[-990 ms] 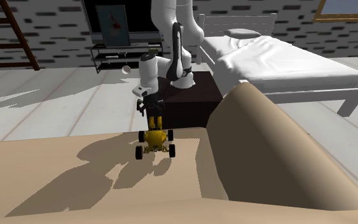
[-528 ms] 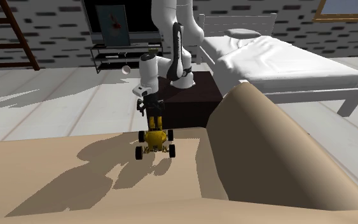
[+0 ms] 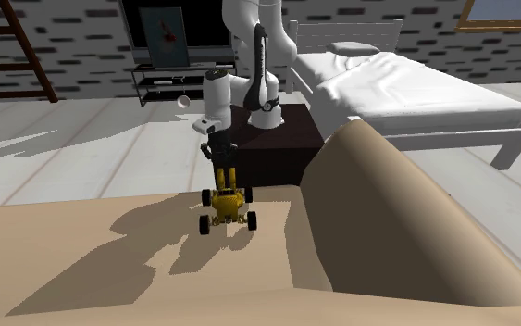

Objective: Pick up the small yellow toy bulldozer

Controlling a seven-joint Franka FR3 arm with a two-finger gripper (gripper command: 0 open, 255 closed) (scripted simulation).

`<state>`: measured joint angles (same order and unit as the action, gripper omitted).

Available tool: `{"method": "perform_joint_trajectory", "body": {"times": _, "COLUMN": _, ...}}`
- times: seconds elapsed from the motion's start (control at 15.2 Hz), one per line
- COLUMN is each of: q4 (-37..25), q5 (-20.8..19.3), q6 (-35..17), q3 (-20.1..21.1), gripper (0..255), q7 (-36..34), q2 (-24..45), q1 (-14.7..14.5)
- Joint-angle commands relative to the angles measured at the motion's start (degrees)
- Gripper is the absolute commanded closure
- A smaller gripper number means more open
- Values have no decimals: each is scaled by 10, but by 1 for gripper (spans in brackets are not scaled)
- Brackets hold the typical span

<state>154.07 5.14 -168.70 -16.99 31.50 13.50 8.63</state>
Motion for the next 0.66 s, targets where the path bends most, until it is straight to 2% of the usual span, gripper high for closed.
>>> {"method": "perform_joint_trajectory", "body": {"times": 0.0, "q4": 4, "q5": -19, "q6": 17, "q3": -19, "gripper": 255, "q7": -13, "q2": -22, "q1": -14}}
{"method": "perform_joint_trajectory", "body": {"times": 0.46, "q4": 12, "q5": -92, "q6": 81, "q3": -59, "gripper": 255, "q7": -63, "q2": -97, "q1": -38}}
{"method": "perform_joint_trajectory", "body": {"times": 0.59, "q4": 12, "q5": -94, "q6": 82, "q3": -59, "gripper": 255, "q7": -65, "q2": -98, "q1": -38}}
